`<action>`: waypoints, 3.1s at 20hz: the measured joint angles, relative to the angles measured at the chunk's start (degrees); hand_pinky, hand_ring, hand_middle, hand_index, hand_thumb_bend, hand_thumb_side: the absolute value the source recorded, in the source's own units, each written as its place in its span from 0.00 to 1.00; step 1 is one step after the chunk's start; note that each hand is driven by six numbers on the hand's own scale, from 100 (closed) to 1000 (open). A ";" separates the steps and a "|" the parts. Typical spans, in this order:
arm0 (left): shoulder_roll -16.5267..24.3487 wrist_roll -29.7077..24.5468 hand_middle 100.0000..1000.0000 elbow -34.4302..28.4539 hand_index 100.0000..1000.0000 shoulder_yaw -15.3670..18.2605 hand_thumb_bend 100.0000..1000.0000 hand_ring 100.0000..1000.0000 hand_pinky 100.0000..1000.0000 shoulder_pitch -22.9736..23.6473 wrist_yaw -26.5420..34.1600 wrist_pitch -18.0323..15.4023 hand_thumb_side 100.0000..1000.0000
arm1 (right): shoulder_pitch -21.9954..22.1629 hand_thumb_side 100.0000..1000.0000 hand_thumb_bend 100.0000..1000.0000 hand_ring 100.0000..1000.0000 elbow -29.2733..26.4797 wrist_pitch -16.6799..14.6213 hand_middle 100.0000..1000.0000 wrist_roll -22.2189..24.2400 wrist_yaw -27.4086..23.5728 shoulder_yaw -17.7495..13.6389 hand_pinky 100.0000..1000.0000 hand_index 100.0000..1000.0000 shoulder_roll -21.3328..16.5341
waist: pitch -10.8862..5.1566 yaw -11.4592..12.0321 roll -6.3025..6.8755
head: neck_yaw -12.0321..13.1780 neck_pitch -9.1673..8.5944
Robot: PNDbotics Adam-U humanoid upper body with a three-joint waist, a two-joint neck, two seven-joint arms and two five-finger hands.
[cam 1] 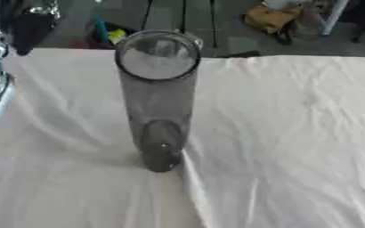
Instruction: Arrange flowers into the vase.
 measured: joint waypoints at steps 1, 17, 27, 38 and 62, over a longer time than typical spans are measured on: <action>0.00 0.97 0.00 -0.37 0.00 0.08 0.00 0.00 0.00 -0.20 1.17 -0.04 0.67 | 0.00 1.00 0.00 0.74 0.00 -0.04 0.59 -0.04 -0.10 0.00 0.55 0.74 0.00 | -0.02 0.02 0.00 | -0.08 0.14; -1.67 10.70 0.00 -6.36 0.01 0.49 0.00 0.00 0.00 -5.01 34.20 -5.36 0.75 | 0.93 1.00 0.00 0.74 0.00 -0.21 0.59 0.01 -0.25 0.33 0.55 0.74 0.00 | -2.80 -1.24 0.71 | -0.29 2.04; -3.49 12.58 0.00 -6.50 0.01 0.27 0.00 0.00 0.00 -7.81 46.32 -9.31 0.77 | 1.00 1.00 0.00 0.74 0.00 -0.17 0.59 0.25 -0.50 0.41 0.55 0.74 0.00 | -3.41 -2.36 1.27 | -0.30 2.05; -4.18 14.60 0.00 -6.71 0.01 0.23 0.00 0.00 0.00 -10.66 49.12 -11.29 0.76 | 1.85 1.00 0.00 0.74 0.00 0.04 0.59 0.70 -0.68 0.79 0.55 0.74 0.00 | -4.31 -3.07 2.14 | 0.42 3.13; -8.26 20.81 0.00 -7.11 0.01 -0.44 0.00 0.00 0.00 -14.01 57.63 -8.17 0.78 | 2.39 1.00 0.00 0.74 0.00 0.36 0.59 1.41 -1.14 1.46 0.55 0.74 0.42 | -5.38 -3.97 2.53 | 0.81 3.79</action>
